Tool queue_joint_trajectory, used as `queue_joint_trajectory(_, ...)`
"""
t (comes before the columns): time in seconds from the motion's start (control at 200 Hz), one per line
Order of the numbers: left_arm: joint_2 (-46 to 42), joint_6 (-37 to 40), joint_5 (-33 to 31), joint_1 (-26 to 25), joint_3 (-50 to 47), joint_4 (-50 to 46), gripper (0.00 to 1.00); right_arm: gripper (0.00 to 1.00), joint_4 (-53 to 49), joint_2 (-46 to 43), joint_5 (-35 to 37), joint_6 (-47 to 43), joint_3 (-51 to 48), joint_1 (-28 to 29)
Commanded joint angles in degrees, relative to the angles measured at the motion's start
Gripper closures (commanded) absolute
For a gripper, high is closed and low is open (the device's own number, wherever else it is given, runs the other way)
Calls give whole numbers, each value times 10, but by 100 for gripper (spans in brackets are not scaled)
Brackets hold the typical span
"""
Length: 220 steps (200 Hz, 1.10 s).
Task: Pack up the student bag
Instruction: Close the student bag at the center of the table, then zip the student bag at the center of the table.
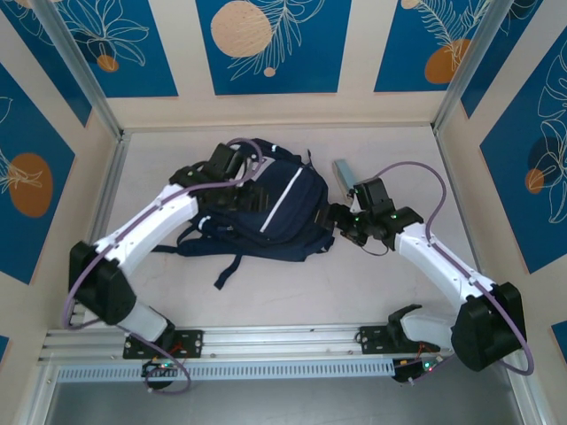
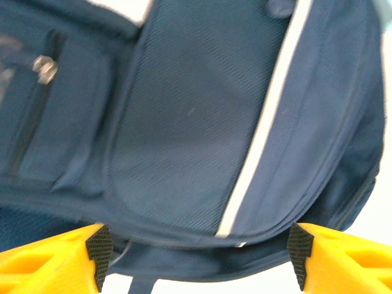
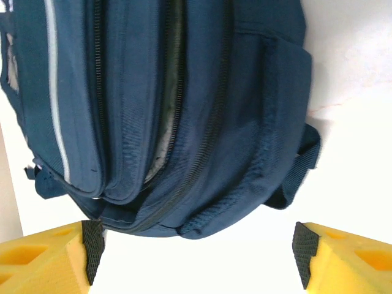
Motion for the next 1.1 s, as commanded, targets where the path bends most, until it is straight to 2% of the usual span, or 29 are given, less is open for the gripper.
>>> queue_joint_trajectory(0.0, -34, 22, -60, 8, -77, 0, 25, 17, -8, 26, 0, -26, 45, 22)
queue_joint_trajectory(0.095, -52, 32, -68, 17, -133, 8, 26, 17, -13, 61, -5, -36, 79, 46)
queue_joint_trajectory(0.215, -54, 73, -27, 42, -168, 35, 28, 18, -16, 100, 0, -38, 112, 71)
queue_joint_trajectory(0.415, -2, 135, -14, 79, -138, 21, 28, 18, -25, 142, 6, -33, 142, 89)
queue_joint_trajectory(0.515, 21, 159, 16, 97, -127, 25, 28, 19, -29, 149, 10, -30, 144, 92)
queue_joint_trajectory(0.675, 56, 192, 24, 117, -94, 11, 38, 20, -37, 151, 12, -29, 142, 93)
queue_joint_trajectory(0.765, 71, 219, 50, 125, -82, 8, 42, 21, -42, 151, 14, -27, 141, 94)
queue_joint_trajectory(0.875, 93, 225, 53, 129, -69, -12, 44, 22, -47, 149, 23, -24, 137, 95)
queue_joint_trajectory(0.95, 102, 219, 44, 130, -70, -14, 41, 22, -44, 144, 29, -19, 132, 95)
queue_joint_trajectory(1.095, 115, 216, 67, 130, -70, -20, 43, 22, -44, 141, 32, -14, 130, 95)
